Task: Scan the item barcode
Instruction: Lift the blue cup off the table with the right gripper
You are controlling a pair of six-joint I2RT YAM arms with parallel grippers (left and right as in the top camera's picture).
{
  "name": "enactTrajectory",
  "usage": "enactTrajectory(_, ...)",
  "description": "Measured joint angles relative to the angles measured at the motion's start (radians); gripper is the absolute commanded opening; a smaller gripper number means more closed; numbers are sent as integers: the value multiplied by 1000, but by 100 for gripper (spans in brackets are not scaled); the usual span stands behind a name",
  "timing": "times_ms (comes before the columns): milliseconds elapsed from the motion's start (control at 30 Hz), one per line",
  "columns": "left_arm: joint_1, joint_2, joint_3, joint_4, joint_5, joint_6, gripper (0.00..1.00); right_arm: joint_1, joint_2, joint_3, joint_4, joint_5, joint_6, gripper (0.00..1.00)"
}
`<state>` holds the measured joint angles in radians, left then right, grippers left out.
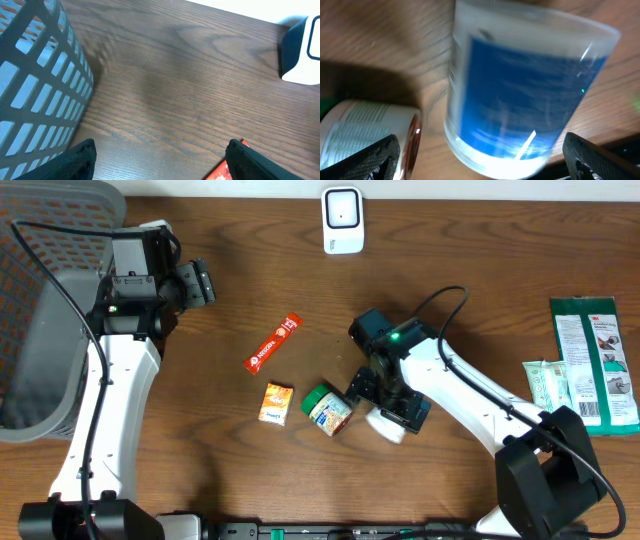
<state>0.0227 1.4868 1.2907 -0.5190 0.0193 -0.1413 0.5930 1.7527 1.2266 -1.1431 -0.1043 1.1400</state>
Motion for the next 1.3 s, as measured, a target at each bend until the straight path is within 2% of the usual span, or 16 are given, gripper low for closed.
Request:
enactTrajectory(133,0,0,0,0,0,0,83,-3,0,0,40,50,-6,97)
enactTrajectory(267,0,0,0,0,0,0,83,-3,0,-2,146,18,-132,99)
enactTrajectory(433,0,0,0,0,0,0,83,-3,0,-2,132,-19,-182,99)
enactTrajectory(533,0,0,0,0,0,0,83,-3,0,-14,200,-19,-175,84)
enactTrajectory(567,0,0,0,0,0,0,83,-2,0,-26,259,-16,-169,82)
enactTrajectory(667,0,0,0,0,0,0,83,-1,0,-65,386,-14,-157,89)
enactTrajectory(800,0,0,0,0,0,0,83,-2,0,-76,384,-7,-162,99)
enactTrajectory(967,0,0,0,0,0,0,83,-18,0,-69,294,1,-196,99)
enactTrajectory(1300,0,0,0,0,0,0,83,-29,0,-64,285,19,-237,98)
